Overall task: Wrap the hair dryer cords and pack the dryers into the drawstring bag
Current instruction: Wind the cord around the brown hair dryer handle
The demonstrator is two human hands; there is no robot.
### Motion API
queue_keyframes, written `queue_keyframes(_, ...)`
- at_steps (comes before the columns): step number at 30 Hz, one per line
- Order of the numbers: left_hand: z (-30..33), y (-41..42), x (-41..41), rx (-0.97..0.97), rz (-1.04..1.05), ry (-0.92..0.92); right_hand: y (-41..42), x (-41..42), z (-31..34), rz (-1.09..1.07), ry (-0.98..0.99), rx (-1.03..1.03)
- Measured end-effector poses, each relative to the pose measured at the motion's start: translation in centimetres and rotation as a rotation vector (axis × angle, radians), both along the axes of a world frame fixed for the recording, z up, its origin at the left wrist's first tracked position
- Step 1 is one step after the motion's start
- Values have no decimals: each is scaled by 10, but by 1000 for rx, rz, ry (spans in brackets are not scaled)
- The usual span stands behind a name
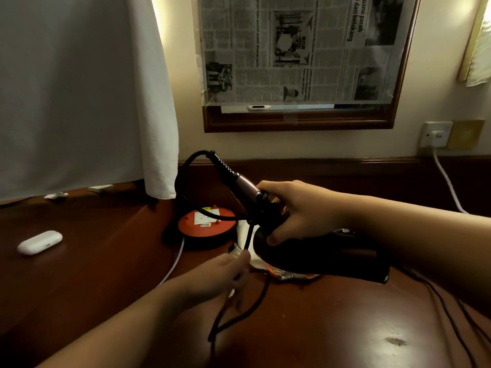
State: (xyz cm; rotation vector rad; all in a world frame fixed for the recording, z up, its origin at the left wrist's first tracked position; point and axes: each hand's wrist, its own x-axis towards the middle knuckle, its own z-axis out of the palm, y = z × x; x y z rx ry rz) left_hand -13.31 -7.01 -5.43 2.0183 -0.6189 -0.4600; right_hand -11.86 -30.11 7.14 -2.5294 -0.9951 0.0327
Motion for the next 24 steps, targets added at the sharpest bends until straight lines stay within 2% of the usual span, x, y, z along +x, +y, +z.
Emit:
queue_keyframes(3,-4,13,8,228,4,30,0,-6,6,31,-33,-17)
queue_keyframes(5,-6,22,17,256,48,34,-3,-9,10,33,-25,-31)
queue_keyframes(9,-2,39,28,32,4,174,-8,-17,14,20,13,-35)
queue_keyframes(12,0,45,35,-36,-99,339,-7,-24,15,39,60,-68)
queue_keyframes(14,4,42,37,-96,-29,464,-4,-30,16,54,68,-138)
queue_keyframes(15,8,40,39,-68,23,468,-1,-34,15,59,50,-191)
queue_keyframes(17,16,26,46,184,114,342,7,-40,10,67,13,-304)
queue_keyframes(19,18,27,44,363,117,163,12,-41,3,57,-2,-419)
queue_keyframes(21,42,23,51,647,154,59,13,-37,-5,30,-9,-519)
queue_keyframes(23,84,17,52,250,213,261,7,-29,-12,-2,-32,-616)
queue_keyframes(24,100,20,45,128,190,382,3,-24,-16,-29,-50,-671)
